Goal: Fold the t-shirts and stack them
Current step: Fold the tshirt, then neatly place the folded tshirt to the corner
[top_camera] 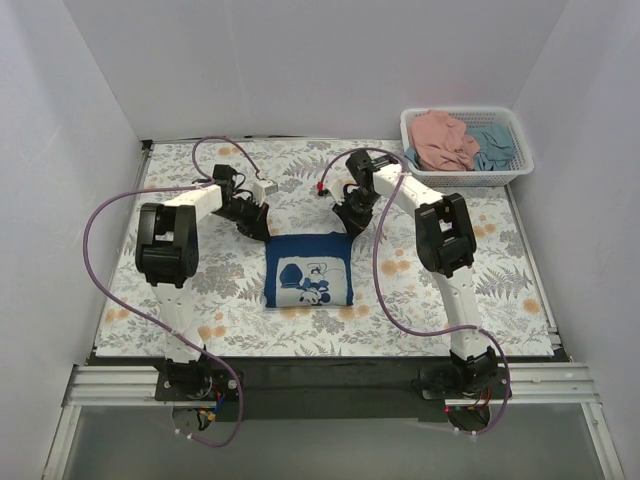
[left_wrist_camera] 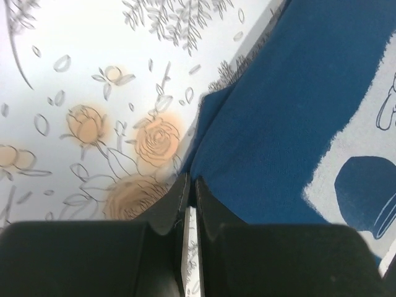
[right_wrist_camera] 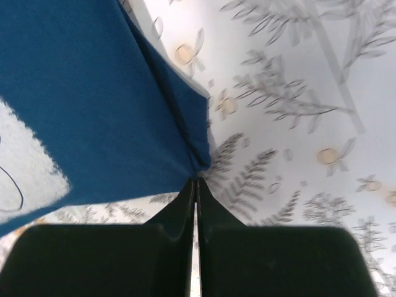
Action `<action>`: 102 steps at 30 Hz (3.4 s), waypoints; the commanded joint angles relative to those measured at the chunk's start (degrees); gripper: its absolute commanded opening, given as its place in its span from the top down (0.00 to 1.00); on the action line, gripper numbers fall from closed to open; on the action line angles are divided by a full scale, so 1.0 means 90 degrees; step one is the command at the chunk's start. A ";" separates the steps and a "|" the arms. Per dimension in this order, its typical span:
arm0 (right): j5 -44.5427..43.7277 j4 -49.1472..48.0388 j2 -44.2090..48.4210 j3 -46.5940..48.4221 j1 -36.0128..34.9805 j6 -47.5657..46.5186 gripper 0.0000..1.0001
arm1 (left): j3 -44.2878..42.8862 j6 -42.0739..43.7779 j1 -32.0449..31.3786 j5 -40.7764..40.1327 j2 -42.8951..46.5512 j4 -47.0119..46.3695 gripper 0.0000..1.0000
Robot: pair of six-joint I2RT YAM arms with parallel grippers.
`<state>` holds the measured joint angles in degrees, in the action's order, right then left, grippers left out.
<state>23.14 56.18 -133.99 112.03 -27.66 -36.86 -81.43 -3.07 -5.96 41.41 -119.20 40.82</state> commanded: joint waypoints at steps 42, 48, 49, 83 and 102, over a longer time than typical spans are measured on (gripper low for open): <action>0.4285 -0.4738 0.1968 -0.6089 0.0016 0.5356 0.04 | 0.4605 -0.7208 -0.0121 0.1678 0.1575 -0.3931 0.37; 0.4509 -0.4622 0.2572 -0.6412 0.0065 0.5064 0.04 | 0.4458 -0.6467 0.0281 0.2185 0.1748 -0.3219 0.37; 0.4529 -0.4399 0.2738 -0.6393 0.0075 0.4956 0.04 | 0.4390 -0.6340 0.0310 0.2225 0.1953 -0.3072 0.37; 0.1814 -0.2327 0.5484 -0.5465 0.2712 0.2983 0.02 | 0.2085 -0.4192 -0.1961 -0.5559 0.1419 -0.1567 0.17; 0.1921 -0.2288 0.5211 -0.5573 0.2712 0.2826 0.02 | -0.3978 -0.0948 0.2058 -0.4143 -0.3113 0.0220 0.20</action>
<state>39.20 35.09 -87.07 61.69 -3.36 -10.41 -115.18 -17.08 11.16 8.25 -138.30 32.91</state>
